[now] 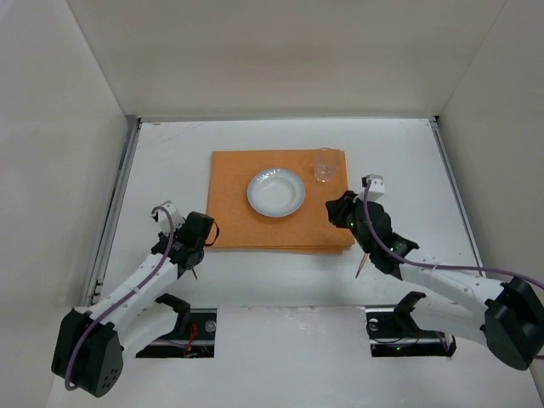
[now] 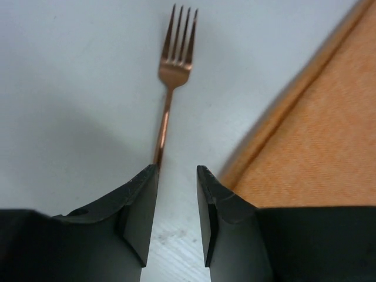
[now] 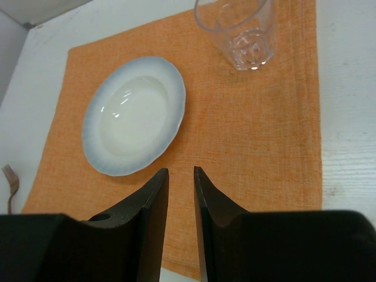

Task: Set the dinner table for one person

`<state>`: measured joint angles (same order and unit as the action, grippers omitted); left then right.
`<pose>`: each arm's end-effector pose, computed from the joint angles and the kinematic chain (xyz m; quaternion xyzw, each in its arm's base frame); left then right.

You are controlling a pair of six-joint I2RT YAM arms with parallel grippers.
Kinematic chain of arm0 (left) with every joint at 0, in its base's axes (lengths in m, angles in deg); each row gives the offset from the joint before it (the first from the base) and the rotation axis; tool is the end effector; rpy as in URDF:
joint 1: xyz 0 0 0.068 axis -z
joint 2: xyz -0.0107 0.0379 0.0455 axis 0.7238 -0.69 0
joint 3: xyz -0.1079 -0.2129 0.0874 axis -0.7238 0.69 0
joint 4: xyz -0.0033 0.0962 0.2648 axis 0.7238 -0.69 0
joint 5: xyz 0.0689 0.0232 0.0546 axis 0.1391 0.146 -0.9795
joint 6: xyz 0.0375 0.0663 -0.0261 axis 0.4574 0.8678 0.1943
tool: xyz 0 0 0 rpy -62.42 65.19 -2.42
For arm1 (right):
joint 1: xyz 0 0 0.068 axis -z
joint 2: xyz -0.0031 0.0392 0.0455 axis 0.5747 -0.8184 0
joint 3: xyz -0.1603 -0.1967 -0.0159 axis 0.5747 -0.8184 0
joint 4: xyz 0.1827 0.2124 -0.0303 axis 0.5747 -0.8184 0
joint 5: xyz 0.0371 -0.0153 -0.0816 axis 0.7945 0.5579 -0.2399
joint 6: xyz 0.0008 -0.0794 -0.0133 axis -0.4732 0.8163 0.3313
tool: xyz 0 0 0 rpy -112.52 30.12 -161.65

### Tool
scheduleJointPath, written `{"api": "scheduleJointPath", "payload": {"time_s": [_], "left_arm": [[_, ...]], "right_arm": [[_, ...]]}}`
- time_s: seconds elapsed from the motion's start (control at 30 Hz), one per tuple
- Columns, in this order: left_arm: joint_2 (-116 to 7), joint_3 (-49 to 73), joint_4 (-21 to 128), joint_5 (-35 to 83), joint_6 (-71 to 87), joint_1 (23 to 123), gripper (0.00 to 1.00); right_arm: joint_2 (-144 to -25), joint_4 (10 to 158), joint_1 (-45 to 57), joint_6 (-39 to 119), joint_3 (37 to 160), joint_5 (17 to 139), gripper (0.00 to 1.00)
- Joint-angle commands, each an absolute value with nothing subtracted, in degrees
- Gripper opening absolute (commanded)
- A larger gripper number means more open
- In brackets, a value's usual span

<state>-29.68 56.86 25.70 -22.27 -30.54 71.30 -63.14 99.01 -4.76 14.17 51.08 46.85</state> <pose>0.2152 -0.0530 0.1537 -0.3002 0.8420 0.0417 0.4463 0.2378 0.1626 0.1977 0.0704 0.7930 0.2147 0.5658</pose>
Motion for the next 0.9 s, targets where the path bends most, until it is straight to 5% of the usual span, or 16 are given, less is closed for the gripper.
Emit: {"api": "scheduleJointPath", "payload": {"time_s": [0.0, 0.87], "left_arm": [[-34.2, 55.4, 20.0, -23.8, -33.0, 70.8, 0.3], [-40.9, 60.8, 30.4, -17.6, -33.6, 64.3, 0.23]], "right_arm": [[-64.0, 106.8, -5.2, 12.0, 50.3, 49.9, 0.3], [-68.2, 107.5, -4.6, 11.3, 50.9, 52.9, 0.33]]}}
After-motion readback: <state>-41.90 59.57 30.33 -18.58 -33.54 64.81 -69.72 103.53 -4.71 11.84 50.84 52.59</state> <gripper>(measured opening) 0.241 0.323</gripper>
